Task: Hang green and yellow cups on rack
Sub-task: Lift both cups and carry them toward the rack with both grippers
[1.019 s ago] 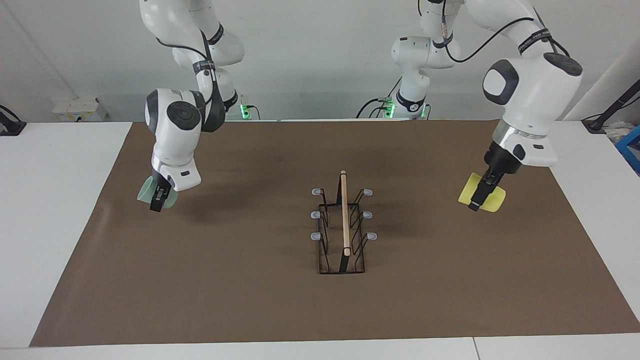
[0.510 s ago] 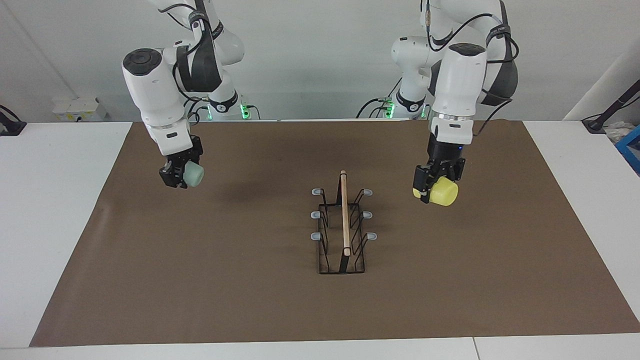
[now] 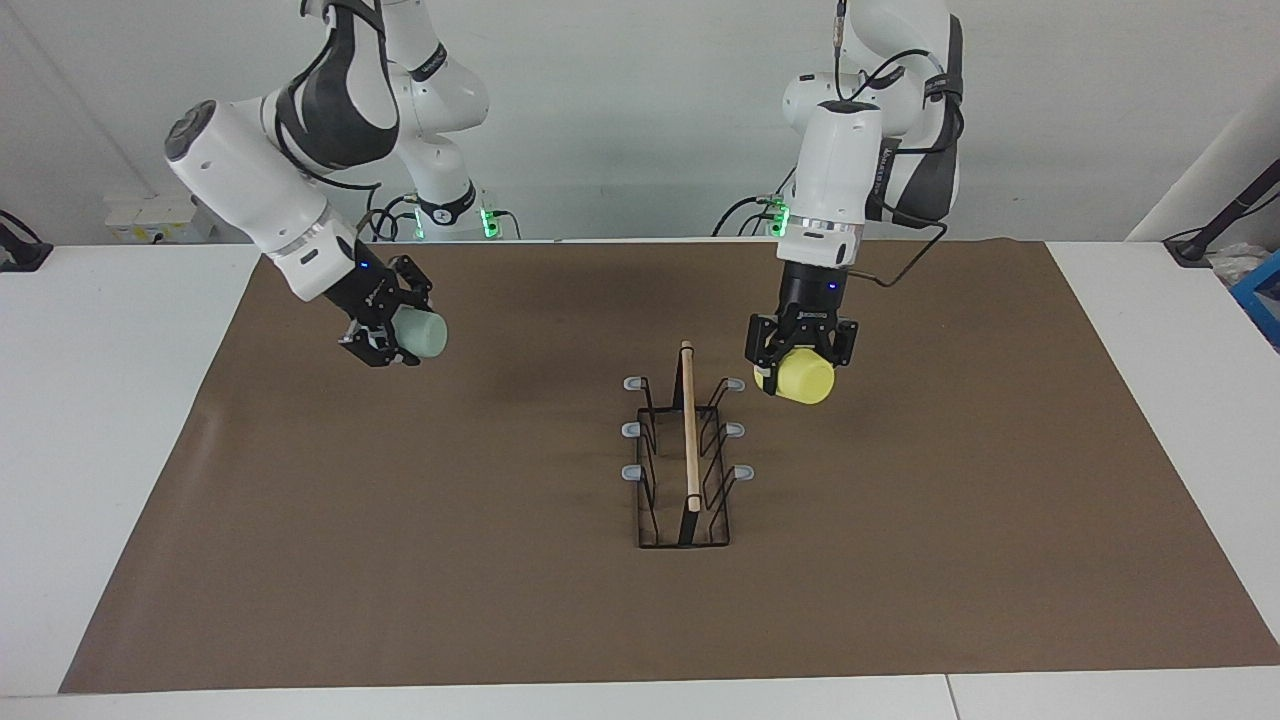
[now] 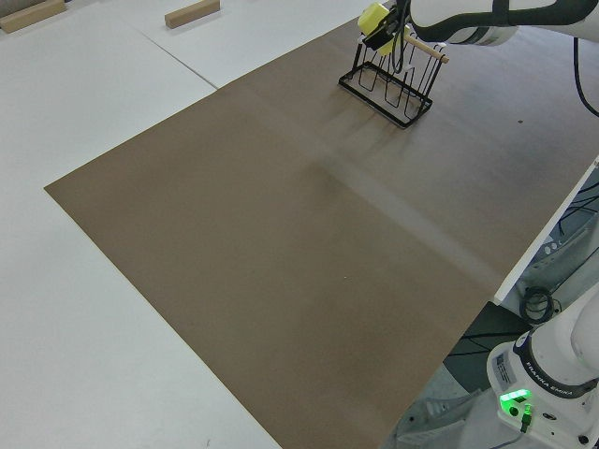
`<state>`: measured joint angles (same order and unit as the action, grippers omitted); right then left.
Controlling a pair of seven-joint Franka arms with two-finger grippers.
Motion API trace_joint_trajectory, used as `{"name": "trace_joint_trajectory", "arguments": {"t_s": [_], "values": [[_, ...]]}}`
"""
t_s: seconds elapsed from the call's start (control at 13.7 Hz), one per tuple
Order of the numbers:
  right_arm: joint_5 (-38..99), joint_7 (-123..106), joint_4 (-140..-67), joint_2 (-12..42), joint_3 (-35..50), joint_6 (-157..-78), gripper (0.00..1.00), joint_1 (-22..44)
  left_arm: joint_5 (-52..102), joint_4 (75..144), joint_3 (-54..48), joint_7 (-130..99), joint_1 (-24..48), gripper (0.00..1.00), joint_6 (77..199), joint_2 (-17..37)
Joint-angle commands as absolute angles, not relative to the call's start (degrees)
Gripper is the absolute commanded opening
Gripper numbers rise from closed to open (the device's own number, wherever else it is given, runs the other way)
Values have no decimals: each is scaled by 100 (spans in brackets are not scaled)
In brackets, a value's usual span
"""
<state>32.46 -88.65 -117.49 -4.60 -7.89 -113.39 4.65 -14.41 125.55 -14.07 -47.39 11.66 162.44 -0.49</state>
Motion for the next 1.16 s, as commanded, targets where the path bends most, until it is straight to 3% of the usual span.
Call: {"name": "trace_joint_trajectory", "arguments": {"t_s": [0.0,0.51,0.73,1.09], "values": [[4241,-9639,-12171,-834,-765,-11188,0,132,-1591,12954,-1468,-4939,1160,0,16794,-176],[7368,-11328,-12726,-993,-756,-11179,0,131,-1591,13017,-1503,-4939,1160,0,17499,167],[8970,-11863,-12832,-757,-756,-11531,0,570,-1591,13060,-1512,-4931,1160,0,17490,158],[11377,-13603,-12841,78,-756,-11944,0,1729,-1600,13403,-1775,-5377,1160,0,17341,44]]}}
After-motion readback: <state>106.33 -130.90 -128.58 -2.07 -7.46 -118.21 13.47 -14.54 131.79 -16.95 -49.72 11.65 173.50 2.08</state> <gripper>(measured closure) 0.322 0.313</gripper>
